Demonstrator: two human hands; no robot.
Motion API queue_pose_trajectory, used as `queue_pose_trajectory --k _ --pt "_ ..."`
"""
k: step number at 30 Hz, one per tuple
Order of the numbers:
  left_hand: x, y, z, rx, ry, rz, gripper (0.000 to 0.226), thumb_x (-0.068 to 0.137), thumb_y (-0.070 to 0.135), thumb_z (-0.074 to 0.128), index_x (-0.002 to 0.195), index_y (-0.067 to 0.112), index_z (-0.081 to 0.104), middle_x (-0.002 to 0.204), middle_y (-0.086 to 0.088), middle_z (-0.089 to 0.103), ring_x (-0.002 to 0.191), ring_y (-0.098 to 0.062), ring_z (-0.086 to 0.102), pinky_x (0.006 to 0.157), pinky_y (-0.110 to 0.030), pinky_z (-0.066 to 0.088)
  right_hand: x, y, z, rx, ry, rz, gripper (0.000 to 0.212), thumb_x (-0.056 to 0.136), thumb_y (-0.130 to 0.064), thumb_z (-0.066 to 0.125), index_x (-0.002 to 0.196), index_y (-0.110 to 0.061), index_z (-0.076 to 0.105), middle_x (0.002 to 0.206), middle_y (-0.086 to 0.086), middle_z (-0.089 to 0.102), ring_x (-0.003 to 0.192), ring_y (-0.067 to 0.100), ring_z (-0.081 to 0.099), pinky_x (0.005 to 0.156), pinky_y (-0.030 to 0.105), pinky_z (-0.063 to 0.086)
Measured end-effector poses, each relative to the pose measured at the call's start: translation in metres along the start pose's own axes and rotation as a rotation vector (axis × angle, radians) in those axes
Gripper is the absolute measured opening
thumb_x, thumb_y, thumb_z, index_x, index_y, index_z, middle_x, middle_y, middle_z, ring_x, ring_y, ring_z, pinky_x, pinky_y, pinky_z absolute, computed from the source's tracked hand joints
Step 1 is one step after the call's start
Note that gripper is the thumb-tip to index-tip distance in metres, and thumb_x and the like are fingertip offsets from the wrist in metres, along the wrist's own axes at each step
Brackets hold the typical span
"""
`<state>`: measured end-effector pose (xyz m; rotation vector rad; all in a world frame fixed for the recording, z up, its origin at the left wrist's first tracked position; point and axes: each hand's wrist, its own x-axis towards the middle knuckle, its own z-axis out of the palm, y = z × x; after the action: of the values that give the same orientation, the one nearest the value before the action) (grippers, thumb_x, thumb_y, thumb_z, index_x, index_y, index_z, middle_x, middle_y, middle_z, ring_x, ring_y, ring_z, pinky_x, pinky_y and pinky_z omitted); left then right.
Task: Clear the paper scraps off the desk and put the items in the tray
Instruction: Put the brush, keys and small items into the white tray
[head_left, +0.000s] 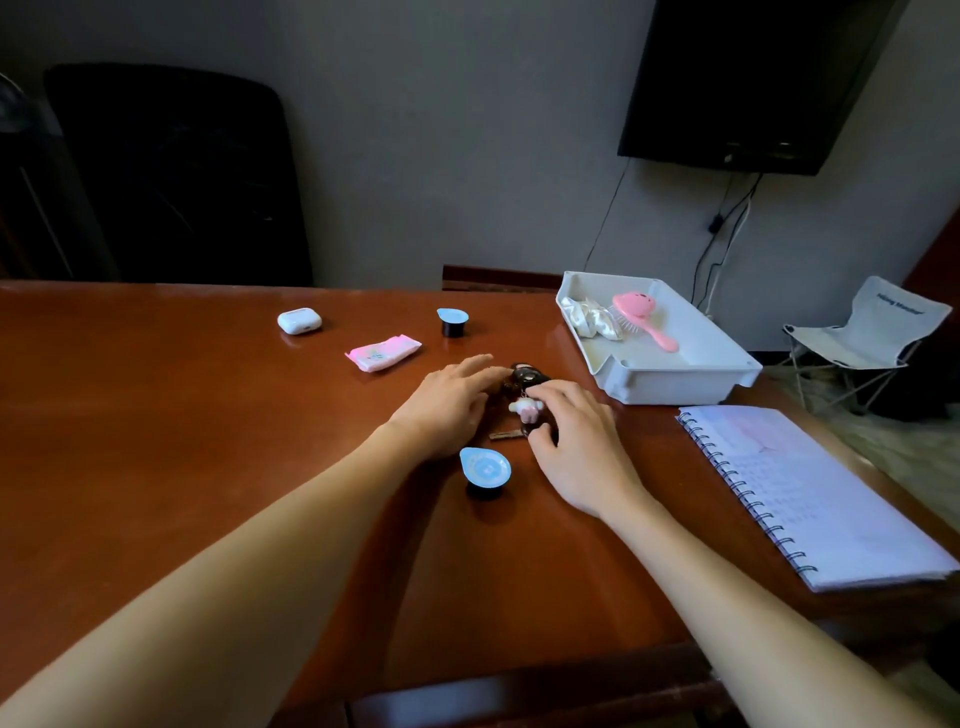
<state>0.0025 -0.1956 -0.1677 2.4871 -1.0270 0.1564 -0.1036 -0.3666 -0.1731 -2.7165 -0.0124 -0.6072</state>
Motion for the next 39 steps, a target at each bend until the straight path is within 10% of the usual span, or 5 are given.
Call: queue_pose_trajectory --k 7,13,23,39 --pt "-0.007 -0.002 -0.002 -0.03 0.14 -0.024 0.025 0.095 0.033 0.058 0.119 0.024 0.056 0.114 0.003 0.059 0.1 -0.017 0.053 0.087 -0.036 0.049 0.0 0.0 0.0 -0.036 0.045 0.062 0.027 0.086 -0.032 0.057 0.111 -0.023 0.054 0.106 -0.006 0.052 0.104 0.019 0.047 0.093 0.036 0.037" --pt "-0.013 0.004 -0.002 0.124 0.281 -0.046 0.015 0.092 0.021 0.055 0.087 0.022 0.041 0.091 0.001 0.055 0.082 -0.019 0.046 0.069 -0.028 0.031 -0.004 -0.001 0.0 -0.041 0.04 0.072 0.025 0.087 -0.038 0.059 0.108 -0.025 0.054 0.097 -0.011 0.05 0.098 0.018 0.045 0.093 0.038 0.037" --pt "-0.016 0.001 -0.002 0.297 0.316 -0.196 0.032 0.089 0.02 0.053 0.12 0.024 0.059 0.119 -0.004 0.055 0.116 -0.027 0.047 0.097 -0.039 0.037 -0.002 0.003 0.004 -0.092 0.053 0.116 0.023 0.09 -0.044 0.055 0.104 -0.026 0.056 0.092 -0.014 0.043 0.096 0.017 0.045 0.091 0.035 0.036" --pt "-0.012 0.001 -0.003 0.18 0.229 -0.028 0.022 0.096 0.039 0.057 0.112 0.027 0.065 0.118 0.008 0.06 0.11 -0.014 0.048 0.096 -0.034 0.033 -0.002 0.002 0.004 -0.12 -0.015 0.117 0.024 0.09 -0.039 0.051 0.108 -0.025 0.058 0.109 -0.003 0.049 0.109 0.021 0.043 0.1 0.037 0.033"
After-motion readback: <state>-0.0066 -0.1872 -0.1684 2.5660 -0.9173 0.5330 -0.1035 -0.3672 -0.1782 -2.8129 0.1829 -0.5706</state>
